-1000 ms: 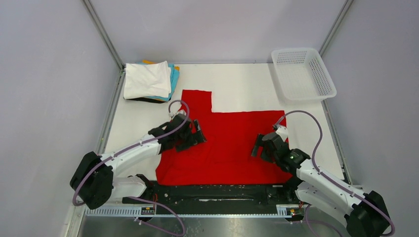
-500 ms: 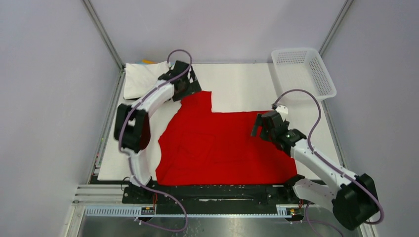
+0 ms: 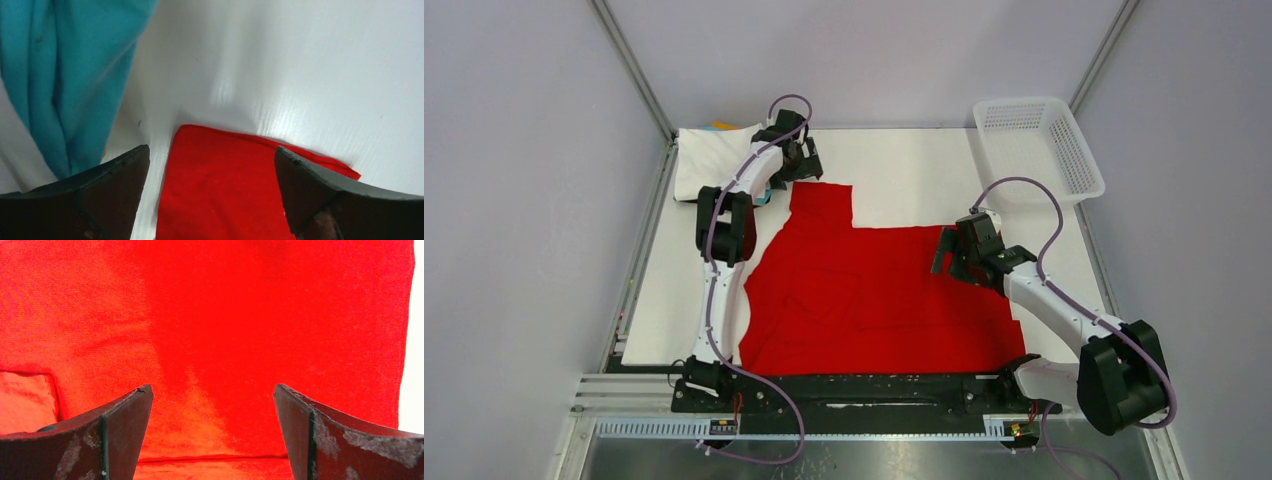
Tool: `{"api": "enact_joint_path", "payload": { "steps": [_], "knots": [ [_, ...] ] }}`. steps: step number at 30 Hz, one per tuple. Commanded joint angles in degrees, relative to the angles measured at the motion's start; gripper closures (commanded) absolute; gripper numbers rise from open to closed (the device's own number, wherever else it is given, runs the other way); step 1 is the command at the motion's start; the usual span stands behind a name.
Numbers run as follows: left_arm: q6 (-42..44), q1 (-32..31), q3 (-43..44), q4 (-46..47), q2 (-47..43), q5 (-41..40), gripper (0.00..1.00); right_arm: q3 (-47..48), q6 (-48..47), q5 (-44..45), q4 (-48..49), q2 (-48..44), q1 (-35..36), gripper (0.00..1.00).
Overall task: Fold and stack the t-shirts
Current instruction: Grab the side of the flattened tshirt furthest away from the robot with both arms
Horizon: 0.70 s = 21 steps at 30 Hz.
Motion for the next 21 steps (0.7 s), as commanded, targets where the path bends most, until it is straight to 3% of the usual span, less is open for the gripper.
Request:
{"api": "enact_joint_path", "payload": {
  "steps": [1,9,15,21],
  "knots": [
    [1.28,0.25,1.86,0.37,1.55,7.57,0.13,1.98,-1.07,-1.1,0.52,0.89,-0.64,0.01],
    [2.47,-0.24,0.75,1.41,0.85,10.33,0.13,3.15,-1.43,-0.2,-0.09,1.46,-1.81,0.0],
    [4.99,-1.99,0.74,1.37,0.96,13.16,0.28,5.23,-2.01,1.34,-1.54,1.62,-3.38,0.0],
    [7.67,-5.51,1.88,-3.82,1.08,4.13,0.33,5.25,-2.15,1.86,-3.34,1.29,-4.84,0.01]
  ]
}}
